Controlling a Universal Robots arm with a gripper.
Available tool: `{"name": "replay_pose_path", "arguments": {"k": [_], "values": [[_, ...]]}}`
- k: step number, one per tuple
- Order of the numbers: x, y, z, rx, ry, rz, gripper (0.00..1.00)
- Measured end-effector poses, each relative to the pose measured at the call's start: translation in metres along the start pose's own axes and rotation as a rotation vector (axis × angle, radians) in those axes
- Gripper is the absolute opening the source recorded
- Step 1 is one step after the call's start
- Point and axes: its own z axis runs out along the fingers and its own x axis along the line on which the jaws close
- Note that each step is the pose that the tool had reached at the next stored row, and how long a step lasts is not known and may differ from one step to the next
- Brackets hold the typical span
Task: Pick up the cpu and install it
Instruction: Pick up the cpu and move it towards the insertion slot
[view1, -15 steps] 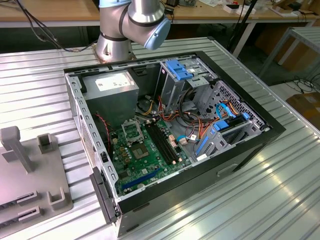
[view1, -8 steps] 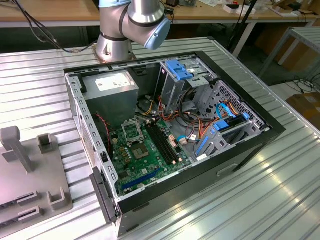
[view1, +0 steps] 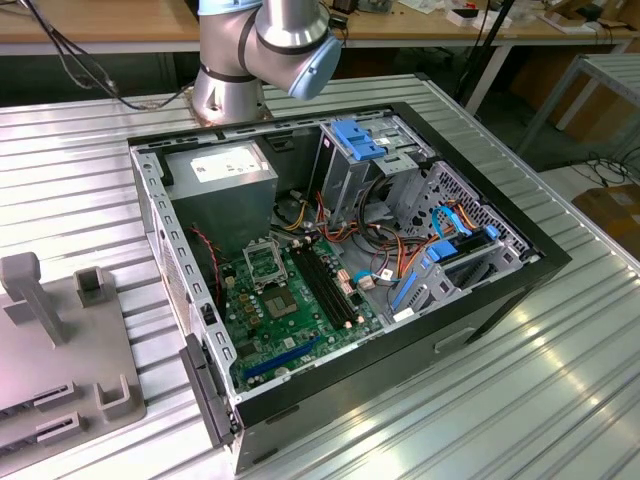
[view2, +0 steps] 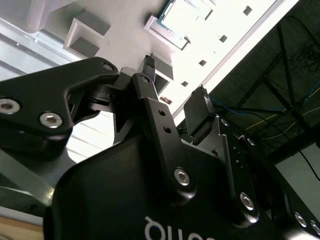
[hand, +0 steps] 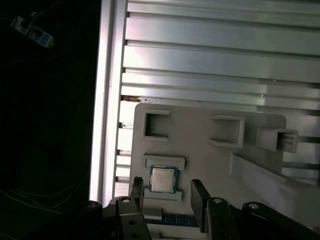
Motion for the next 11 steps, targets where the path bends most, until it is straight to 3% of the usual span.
{"name": "replay_pose_path", "arguments": {"k": [11], "values": [[0.0000, -0.0027, 0.0128, 0.0034, 0.0000, 0.016, 0.51]]}}
